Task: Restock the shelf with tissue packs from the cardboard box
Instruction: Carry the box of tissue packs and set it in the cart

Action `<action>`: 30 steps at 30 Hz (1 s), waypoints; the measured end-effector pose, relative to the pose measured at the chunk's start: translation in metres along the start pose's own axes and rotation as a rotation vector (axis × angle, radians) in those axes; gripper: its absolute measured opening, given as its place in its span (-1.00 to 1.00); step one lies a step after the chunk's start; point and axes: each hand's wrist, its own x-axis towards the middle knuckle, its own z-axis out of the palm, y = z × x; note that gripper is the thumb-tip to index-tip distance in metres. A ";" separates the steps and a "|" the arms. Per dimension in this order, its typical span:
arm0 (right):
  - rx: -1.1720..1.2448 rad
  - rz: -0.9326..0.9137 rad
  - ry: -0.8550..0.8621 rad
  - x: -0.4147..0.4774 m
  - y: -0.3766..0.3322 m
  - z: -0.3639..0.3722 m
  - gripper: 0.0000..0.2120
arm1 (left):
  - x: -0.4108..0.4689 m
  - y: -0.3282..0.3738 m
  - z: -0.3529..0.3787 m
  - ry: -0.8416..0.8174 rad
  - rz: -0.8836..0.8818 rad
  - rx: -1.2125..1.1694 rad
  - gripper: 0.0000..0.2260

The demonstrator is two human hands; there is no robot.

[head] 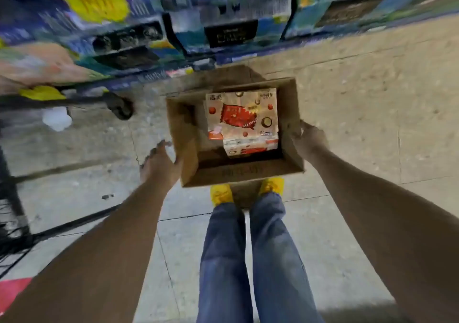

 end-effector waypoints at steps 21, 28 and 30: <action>0.057 -0.050 0.199 0.100 0.057 0.059 -0.48 | 0.115 -0.022 0.080 0.064 -0.183 -0.305 -0.54; 0.080 -0.003 0.192 -0.003 0.056 0.006 -0.51 | 0.032 -0.029 0.021 0.048 -0.163 -0.292 -0.54; 0.102 0.008 0.200 -0.041 0.057 -0.010 -0.52 | -0.003 -0.032 -0.001 0.043 -0.150 -0.298 -0.53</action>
